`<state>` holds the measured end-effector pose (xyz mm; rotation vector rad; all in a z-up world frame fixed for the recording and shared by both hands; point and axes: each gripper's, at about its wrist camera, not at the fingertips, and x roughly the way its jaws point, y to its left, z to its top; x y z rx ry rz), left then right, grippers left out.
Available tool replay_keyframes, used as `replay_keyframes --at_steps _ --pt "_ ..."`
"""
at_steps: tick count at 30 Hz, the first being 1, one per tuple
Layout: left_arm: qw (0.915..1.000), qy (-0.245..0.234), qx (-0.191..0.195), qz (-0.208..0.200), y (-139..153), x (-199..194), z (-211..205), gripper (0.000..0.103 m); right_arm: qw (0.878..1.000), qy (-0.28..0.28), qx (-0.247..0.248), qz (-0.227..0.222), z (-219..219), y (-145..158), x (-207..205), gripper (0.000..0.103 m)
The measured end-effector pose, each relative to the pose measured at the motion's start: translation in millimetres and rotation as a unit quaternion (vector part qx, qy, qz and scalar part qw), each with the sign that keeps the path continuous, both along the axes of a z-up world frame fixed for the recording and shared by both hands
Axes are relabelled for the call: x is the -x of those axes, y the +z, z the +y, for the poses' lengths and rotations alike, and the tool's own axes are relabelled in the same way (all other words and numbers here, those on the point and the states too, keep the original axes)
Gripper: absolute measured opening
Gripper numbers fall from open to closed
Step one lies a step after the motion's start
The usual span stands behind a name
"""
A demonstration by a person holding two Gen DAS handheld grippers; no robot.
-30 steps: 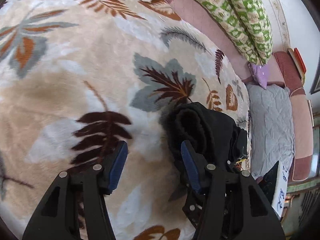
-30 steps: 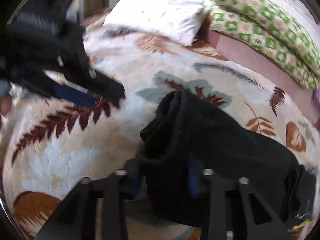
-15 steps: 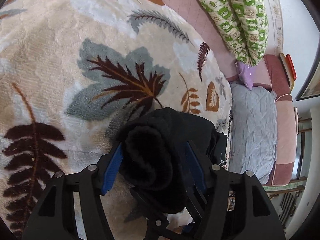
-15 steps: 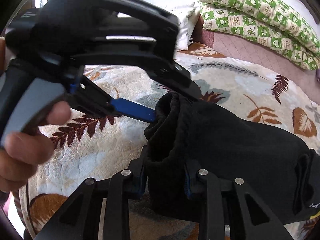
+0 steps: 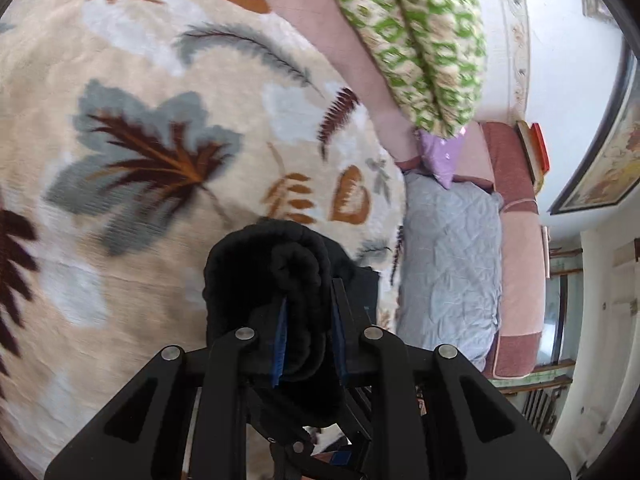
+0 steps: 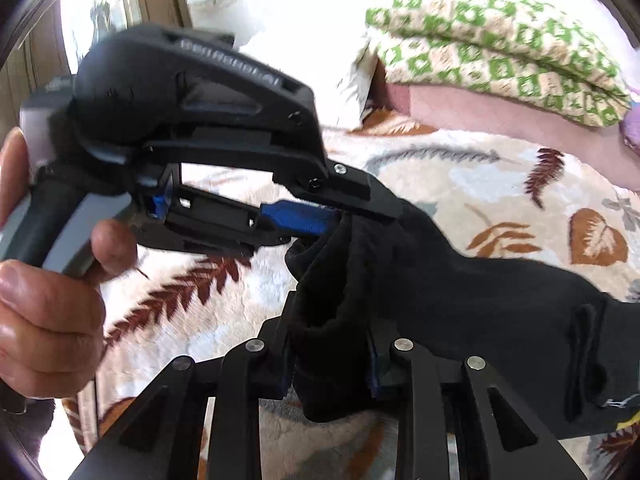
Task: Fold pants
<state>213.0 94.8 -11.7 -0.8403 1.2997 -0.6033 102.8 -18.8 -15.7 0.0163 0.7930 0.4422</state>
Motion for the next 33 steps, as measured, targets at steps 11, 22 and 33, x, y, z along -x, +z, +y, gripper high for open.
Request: replay_keyframes --at_steps 11,22,33 --pt "0.9972 -0.060 -0.043 -0.011 26.0 3.1 -150.6 0.017 0.992 -0.084 -0.096 0.003 -139.7 31.6 12.6 0.027" --pt "0.9837 -0.135 -0.119 -0.006 -4.5 -8.6 -287.5 0.017 0.971 -0.164 -0.172 0.040 -273.4 -6.1 14.7 0.027" --pt "0.9580 -0.182 -0.222 0.007 -13.1 -10.5 -332.3 0.024 0.943 -0.183 -0.266 0.086 -330.0 -46.7 13.6 0.037"
